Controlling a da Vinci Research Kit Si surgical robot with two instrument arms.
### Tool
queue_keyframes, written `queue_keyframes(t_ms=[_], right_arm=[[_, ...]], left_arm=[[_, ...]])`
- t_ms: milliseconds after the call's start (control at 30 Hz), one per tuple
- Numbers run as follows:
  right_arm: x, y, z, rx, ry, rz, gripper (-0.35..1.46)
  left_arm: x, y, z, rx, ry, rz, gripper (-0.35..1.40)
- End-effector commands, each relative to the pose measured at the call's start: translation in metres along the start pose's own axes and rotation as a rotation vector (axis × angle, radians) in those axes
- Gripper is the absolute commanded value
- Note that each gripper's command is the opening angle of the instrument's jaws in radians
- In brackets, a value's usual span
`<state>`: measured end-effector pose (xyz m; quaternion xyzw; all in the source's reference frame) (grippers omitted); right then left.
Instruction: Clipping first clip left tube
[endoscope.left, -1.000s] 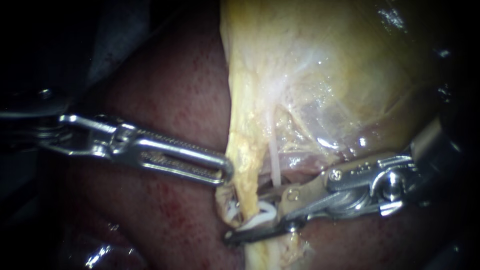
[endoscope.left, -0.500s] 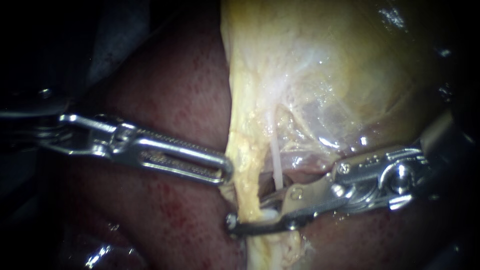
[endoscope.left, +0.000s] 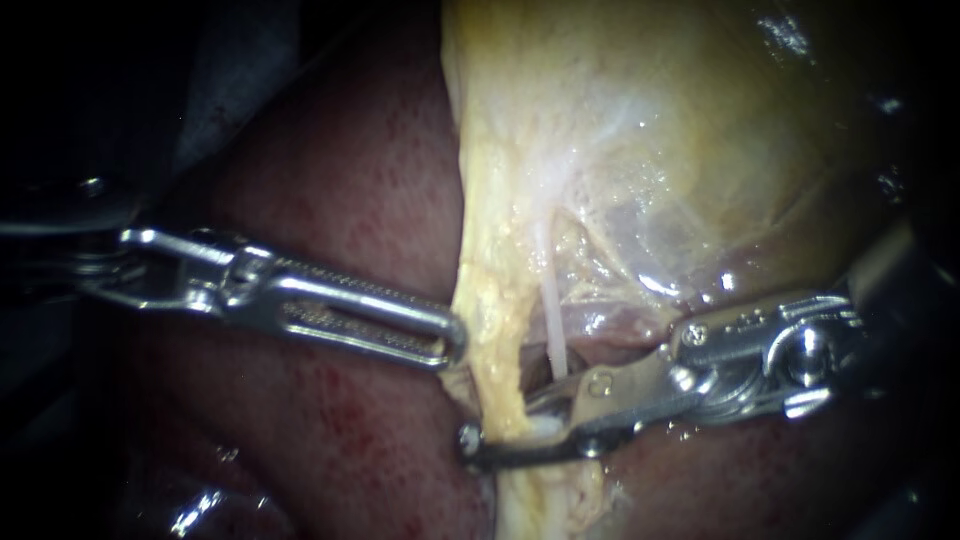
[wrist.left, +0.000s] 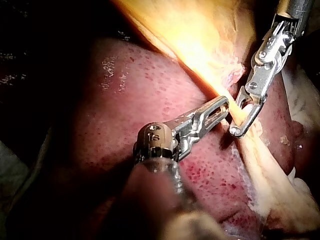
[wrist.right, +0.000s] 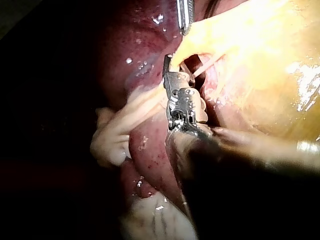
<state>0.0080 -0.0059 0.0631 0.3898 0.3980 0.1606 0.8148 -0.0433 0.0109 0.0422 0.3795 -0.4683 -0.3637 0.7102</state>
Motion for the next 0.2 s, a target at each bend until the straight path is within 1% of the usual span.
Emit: queue_keyframes(t_ms=[33,200], right_arm=[[0.0,-0.0001,0.0,-0.001,0.0,-0.001,-0.35],[-0.0001,-0.0001,0.0001,-0.001,0.0,0.004,-0.35]], left_arm=[[0.0,0.0,0.0001,0.0,0.0,0.0,-0.35],[-0.0001,0.0,0.0002,-0.001,0.0,0.0,-0.35]])
